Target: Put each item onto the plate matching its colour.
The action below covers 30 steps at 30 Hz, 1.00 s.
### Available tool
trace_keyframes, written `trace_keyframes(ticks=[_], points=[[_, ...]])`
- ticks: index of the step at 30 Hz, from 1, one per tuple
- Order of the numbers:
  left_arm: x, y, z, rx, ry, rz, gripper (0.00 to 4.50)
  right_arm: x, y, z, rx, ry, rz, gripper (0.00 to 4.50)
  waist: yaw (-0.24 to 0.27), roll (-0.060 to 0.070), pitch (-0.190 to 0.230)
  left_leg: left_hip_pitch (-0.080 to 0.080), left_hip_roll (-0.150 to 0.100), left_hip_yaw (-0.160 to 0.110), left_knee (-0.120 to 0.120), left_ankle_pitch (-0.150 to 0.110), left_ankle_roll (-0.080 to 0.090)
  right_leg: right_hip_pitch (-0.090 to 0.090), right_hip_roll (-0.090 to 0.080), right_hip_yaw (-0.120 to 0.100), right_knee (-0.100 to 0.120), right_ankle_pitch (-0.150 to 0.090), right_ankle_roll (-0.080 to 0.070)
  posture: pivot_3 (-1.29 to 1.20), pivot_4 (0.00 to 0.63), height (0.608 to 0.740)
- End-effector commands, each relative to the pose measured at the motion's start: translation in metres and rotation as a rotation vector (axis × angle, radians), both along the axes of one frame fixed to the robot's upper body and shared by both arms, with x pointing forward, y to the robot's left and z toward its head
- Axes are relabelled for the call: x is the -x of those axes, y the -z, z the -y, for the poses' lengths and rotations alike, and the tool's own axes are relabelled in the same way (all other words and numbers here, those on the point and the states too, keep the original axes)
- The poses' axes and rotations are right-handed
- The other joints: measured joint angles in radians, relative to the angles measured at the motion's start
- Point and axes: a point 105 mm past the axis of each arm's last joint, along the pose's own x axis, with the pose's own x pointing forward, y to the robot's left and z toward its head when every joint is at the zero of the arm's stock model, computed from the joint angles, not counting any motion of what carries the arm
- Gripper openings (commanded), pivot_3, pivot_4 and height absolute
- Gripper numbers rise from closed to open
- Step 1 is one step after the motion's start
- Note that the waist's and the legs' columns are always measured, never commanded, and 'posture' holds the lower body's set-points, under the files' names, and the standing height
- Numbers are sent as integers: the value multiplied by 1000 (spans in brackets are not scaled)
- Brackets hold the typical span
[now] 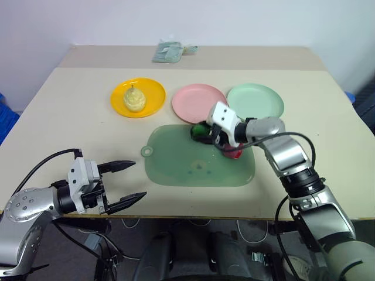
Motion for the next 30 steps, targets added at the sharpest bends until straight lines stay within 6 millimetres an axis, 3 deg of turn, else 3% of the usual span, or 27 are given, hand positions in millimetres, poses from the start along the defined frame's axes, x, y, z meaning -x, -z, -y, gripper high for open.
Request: trace_keyframes(ticks=[1,3,5,8,12,15,18,21,27,30], points=[[-1,-5,4,4,2,42,4500,-27,-92,22,-215,134,207,1895,-4,2,1,0,0,0,0,0,0,-1,0,1,1,0,-1,0,150,740],[-4,-8,4,18,-11,56,4500,-53,-110,48,-237,272,269,1895,-2,2,1,0,0,0,-1,1,-1,-1,1,0,1,1,-1,0,150,740],[-8,-10,4,29,-30,72,4500,-74,-111,70,-230,371,302,1895,4,0,0,1,0,0,-1,1,-1,0,1,-1,0,1,-1,0,150,740],[-18,-13,5,54,-80,107,4500,-95,-88,98,-151,492,330,1895,3,-1,-1,4,0,0,-2,1,-1,4,1,-2,-3,1,-2,0,150,740],[-28,-15,7,81,-118,142,4500,-105,-59,110,-133,575,272,1895,-4,0,1,4,0,7,-3,1,0,2,0,2,-2,1,-1,0,150,740],[-33,-20,11,112,-140,171,4500,-107,-39,112,-130,613,229,1895,-15,1,2,4,1,13,-4,1,0,-3,1,5,1,3,3,0,150,740],[-32,-20,16,124,-144,171,4500,-106,-24,115,-151,637,173,3111,-30,1,2,4,2,13,-4,1,0,-3,2,6,2,4,3,0,150,740],[-30,-21,17,139,-157,164,4500,-105,-27,116,-174,621,176,4463,-29,1,2,4,2,14,-3,1,0,-3,2,7,2,4,3,0,150,740],[-26,-19,19,148,-138,140,4500,-92,-49,124,-326,490,147,4463,-26,2,2,5,2,14,-2,1,1,-1,2,7,3,4,3,0,150,740],[-22,-18,16,135,-100,109,4500,-67,-39,122,-328,309,52,4463,-19,1,1,5,2,14,-2,0,1,-1,2,6,2,4,4,0,150,740]])
